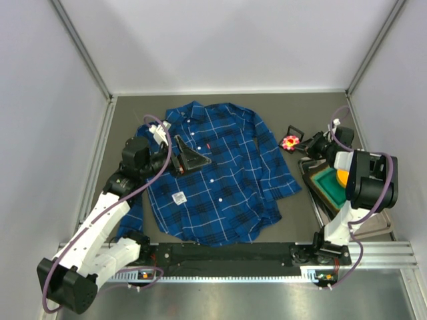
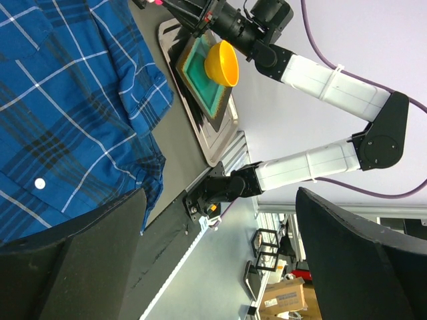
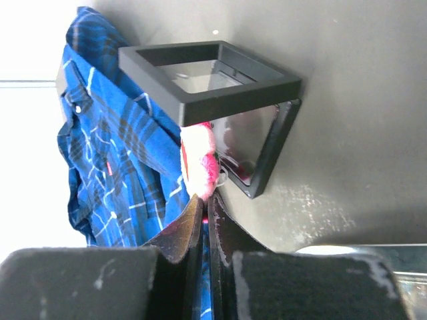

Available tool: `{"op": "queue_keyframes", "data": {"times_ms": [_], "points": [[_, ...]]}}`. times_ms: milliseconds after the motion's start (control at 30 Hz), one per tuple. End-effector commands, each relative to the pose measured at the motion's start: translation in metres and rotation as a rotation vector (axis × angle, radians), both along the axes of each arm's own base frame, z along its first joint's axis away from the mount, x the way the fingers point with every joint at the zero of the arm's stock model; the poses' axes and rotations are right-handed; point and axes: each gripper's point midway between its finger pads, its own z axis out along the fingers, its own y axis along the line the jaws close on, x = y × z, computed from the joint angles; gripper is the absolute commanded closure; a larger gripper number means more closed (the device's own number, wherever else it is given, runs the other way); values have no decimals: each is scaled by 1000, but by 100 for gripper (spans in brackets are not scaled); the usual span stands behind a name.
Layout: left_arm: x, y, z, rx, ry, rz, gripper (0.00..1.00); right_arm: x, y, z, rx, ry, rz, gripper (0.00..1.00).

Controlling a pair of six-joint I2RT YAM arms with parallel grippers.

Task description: Remove the brooch from the garment

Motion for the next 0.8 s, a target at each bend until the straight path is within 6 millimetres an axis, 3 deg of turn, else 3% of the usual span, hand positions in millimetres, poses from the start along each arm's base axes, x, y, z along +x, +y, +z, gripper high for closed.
{"op": "queue_keyframes", "data": {"times_ms": [0, 200, 767], "points": [[0, 0, 14, -28, -65, -7, 2, 8, 10, 36, 32, -135, 36, 100], [0, 0, 12, -28, -61, -5, 2, 13, 12, 40, 44, -143, 44, 100], [-1, 0, 16, -31, -71, -10, 2, 32, 8, 20, 44, -108, 42, 100]]}}
